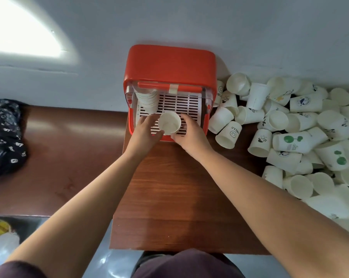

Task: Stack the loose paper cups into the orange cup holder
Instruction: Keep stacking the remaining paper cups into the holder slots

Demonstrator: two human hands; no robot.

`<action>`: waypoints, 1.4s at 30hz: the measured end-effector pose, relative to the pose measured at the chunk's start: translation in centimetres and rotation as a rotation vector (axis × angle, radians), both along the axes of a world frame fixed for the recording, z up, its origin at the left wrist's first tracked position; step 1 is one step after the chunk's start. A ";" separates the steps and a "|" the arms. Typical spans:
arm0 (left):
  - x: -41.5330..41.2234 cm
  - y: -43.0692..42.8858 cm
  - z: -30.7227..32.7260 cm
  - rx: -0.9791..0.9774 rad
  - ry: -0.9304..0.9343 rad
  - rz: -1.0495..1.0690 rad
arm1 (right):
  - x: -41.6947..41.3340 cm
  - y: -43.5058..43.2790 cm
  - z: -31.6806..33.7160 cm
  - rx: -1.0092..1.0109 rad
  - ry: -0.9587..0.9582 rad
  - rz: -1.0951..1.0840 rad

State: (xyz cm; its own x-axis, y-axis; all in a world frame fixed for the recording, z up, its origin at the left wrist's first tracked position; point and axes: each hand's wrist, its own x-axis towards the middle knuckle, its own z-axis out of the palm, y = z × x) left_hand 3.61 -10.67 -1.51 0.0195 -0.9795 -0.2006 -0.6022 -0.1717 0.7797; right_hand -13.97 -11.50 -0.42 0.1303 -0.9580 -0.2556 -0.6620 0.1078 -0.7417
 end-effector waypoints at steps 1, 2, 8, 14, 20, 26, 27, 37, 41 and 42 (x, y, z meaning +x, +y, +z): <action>-0.3 0.4 0.2 -0.017 -0.010 0.025 | -0.8 0.5 0.4 -0.003 -0.003 -0.017; -0.8 0.8 0.4 -0.038 -0.004 0.041 | -2.1 1.0 0.7 -0.009 -0.006 -0.047; -6.9 2.4 2.6 -0.015 0.158 -0.203 | -15.1 3.2 0.9 -0.086 0.220 -0.246; -17.5 0.2 2.0 0.099 0.036 -0.270 | -23.7 3.3 0.5 -0.034 0.487 -0.242; -23.4 -1.6 -1.3 0.238 -0.311 -0.316 | -25.1 3.2 -1.0 -0.011 0.568 -0.054; -25.1 -1.6 -3.1 0.263 -0.379 -0.398 | -25.7 3.1 -1.8 0.176 0.451 0.141; -25.2 -1.5 -3.2 0.266 -0.375 -0.395 | -25.8 3.1 -1.7 0.173 0.440 0.183; -21.6 -0.2 -1.9 0.267 -0.152 -0.158 | -25.4 1.1 -2.5 -0.117 0.789 0.526; -18.6 0.4 0.9 0.301 -0.011 -0.047 | -24.5 0.9 -3.0 -0.201 0.753 0.593; -17.6 0.6 1.5 0.321 0.042 -0.018 | -24.1 0.9 -2.9 -0.186 0.725 0.571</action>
